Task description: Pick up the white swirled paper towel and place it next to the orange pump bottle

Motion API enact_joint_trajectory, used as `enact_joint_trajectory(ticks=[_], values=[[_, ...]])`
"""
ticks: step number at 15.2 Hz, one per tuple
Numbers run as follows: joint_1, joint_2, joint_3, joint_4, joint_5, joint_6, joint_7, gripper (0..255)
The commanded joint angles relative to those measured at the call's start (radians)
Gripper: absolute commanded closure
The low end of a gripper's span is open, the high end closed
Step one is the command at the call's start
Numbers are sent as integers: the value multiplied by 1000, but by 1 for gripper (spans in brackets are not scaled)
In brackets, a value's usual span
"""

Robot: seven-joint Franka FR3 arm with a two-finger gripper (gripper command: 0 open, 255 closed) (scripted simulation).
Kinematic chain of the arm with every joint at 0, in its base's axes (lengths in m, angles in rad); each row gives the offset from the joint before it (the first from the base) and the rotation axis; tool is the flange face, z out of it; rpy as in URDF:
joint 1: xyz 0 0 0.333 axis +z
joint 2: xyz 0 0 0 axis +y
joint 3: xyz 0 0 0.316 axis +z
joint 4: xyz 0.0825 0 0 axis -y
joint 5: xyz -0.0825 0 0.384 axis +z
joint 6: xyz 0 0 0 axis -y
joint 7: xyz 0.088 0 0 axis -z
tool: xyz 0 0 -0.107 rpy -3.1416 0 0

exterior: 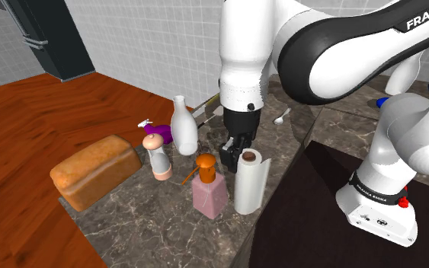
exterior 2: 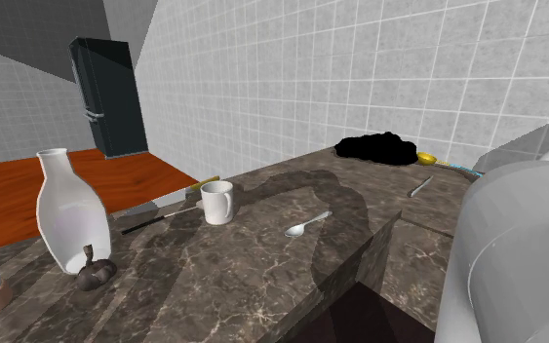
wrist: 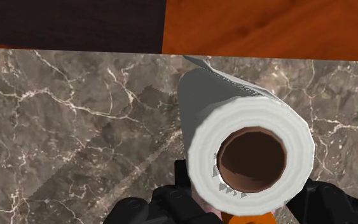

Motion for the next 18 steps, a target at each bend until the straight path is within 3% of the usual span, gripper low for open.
enact_joint_trajectory(ticks=[1, 4, 12, 13, 18], values=[[0, 12, 5, -19, 0, 31, 1, 255], [-1, 31, 13, -48, -1, 79, 4, 255], [-1, 31, 13, -48, -1, 79, 4, 255], [-1, 31, 13, -48, -1, 79, 4, 0], [-1, 31, 13, -48, -1, 79, 4, 0]])
